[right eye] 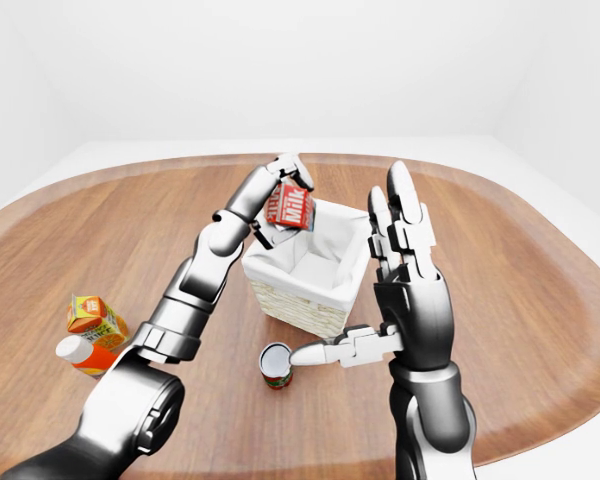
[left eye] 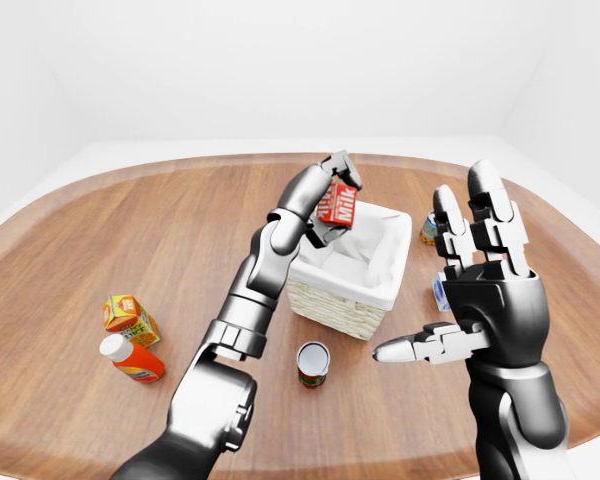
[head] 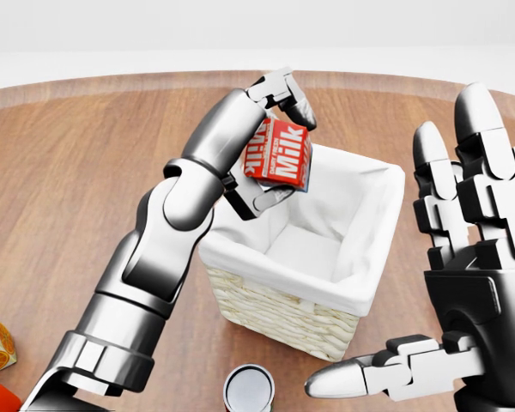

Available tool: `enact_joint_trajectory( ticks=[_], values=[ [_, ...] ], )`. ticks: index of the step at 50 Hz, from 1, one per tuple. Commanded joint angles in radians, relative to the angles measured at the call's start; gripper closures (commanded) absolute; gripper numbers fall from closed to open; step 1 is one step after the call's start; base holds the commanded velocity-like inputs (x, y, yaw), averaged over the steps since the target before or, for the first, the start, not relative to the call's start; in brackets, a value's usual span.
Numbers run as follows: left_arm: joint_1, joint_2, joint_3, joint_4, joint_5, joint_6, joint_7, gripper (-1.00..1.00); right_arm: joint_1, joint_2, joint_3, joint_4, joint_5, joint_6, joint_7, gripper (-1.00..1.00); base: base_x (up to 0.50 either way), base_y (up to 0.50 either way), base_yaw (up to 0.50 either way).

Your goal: Pick the milk and place it in the basket.

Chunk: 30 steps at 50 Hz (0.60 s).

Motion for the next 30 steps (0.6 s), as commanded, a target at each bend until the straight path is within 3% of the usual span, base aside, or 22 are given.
enact_joint_trajectory(
  ticks=[1,7,20,30],
  values=[
    [-0.083,-0.022,0.011,0.147,-0.026,0.000,0.075,1.00,0.002,0.000,0.006,0.004,-0.005,0.000,0.000,-1.00,0.00,0.00,0.00],
    [-0.101,-0.039,0.003,0.216,-0.014,0.000,0.106,1.00,0.002,0.000,-0.003,-0.003,0.003,0.000,0.002,-1.00,0.00,0.00,0.00],
    [-0.188,-0.027,0.019,0.440,-0.010,0.000,0.183,1.00,0.004,0.000,0.002,-0.003,-0.001,0.000,0.002,-1.00,0.00,0.00,0.00],
    [-0.201,-0.043,0.012,0.501,0.010,0.000,0.193,1.00,0.005,0.001,0.000,-0.002,0.002,0.000,0.002,-1.00,0.00,0.00,0.00]
  ],
)
